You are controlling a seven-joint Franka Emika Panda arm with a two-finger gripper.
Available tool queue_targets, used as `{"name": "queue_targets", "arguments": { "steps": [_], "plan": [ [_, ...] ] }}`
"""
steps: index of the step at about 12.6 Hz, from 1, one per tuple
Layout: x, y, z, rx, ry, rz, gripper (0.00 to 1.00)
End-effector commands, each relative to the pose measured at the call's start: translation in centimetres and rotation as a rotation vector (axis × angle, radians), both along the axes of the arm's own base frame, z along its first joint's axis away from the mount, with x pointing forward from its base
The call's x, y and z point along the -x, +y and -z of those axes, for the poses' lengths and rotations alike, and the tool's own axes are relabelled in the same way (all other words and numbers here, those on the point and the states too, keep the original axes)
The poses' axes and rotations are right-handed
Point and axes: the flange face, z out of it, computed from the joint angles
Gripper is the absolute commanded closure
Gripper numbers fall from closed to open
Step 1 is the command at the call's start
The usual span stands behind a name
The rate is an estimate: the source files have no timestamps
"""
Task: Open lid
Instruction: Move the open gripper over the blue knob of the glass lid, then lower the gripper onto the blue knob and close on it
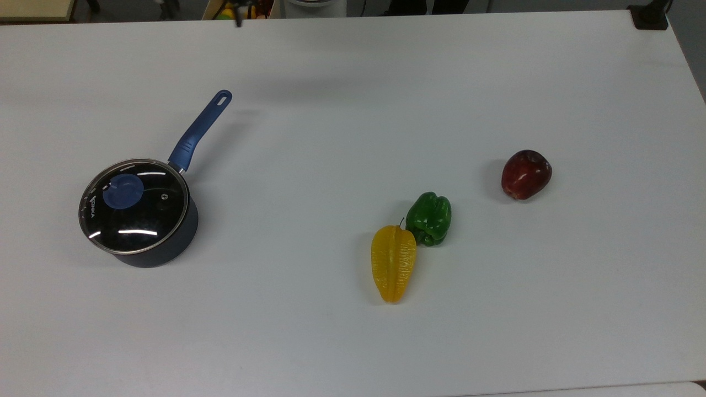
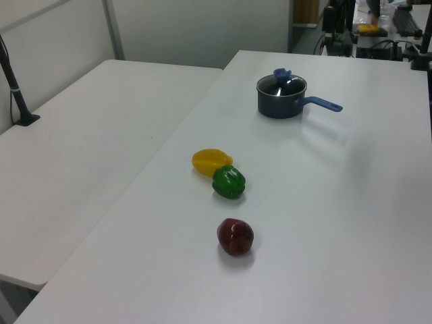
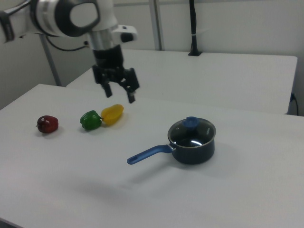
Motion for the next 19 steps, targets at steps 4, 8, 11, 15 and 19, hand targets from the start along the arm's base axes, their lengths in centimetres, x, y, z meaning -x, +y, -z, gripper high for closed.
{"name": "queue_targets", "arguments": {
  "steps": [4,8,11,15,19],
  "plan": [
    [-6.1,-10.7,3.3,-0.025,-0.184,0.14,0.0],
    [-9.5,-14.1,9.1,0.009,-0.269,0.158,0.0],
    [-11.0,-14.6,12.6,0.017,-0.285,0.151,0.0],
    [-12.3,-13.9,15.2,0.017,-0.306,0.136,0.0],
    [-13.3,-12.4,17.4,0.015,-0.321,0.129,0.0]
  ]
}}
